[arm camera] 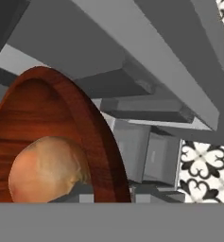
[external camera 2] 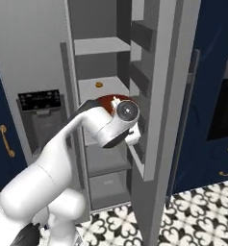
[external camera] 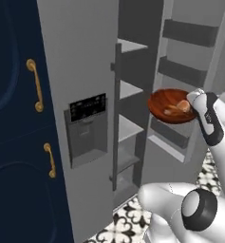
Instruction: Pick the chicken drumstick and onion from their plates and place them in the bowl. Then put the bowl in the fridge.
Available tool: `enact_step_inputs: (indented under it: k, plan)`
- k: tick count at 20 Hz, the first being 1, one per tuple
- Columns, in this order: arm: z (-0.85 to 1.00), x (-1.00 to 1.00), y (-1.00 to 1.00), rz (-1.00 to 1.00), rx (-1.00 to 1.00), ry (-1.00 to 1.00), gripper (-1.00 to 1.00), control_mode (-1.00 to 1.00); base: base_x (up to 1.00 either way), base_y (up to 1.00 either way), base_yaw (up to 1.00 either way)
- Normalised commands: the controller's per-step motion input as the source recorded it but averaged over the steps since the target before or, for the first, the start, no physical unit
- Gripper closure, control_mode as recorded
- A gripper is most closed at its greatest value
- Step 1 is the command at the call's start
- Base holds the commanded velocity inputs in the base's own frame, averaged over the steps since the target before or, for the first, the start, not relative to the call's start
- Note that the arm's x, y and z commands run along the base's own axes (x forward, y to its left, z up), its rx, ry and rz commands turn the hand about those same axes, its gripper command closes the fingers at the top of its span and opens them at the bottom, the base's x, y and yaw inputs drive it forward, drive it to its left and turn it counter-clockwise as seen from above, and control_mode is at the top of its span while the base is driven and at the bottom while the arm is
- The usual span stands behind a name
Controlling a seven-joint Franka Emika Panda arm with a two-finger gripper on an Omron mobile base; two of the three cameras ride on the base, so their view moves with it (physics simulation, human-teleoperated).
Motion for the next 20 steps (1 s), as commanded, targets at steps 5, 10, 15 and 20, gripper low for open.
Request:
enact_step_inputs:
  k: [5, 10, 15, 20]
  plan:
    - [0.0, 0.0, 0.0, 0.0, 0.0, 0.0, 1.0, 1.0, 0.77, 0.57, -0.04]
    - [0.0, 0.0, 0.0, 0.0, 0.0, 0.0, 1.0, 1.0, 0.72, 0.04, 0.0]
    - [0.0, 0.0, 0.0, 0.0, 0.0, 0.0, 1.0, 1.0, 0.05, -0.61, 0.0]
    - [0.0, 0.0, 0.0, 0.0, 0.0, 0.0, 1.0, 1.0, 0.02, -0.09, -0.06]
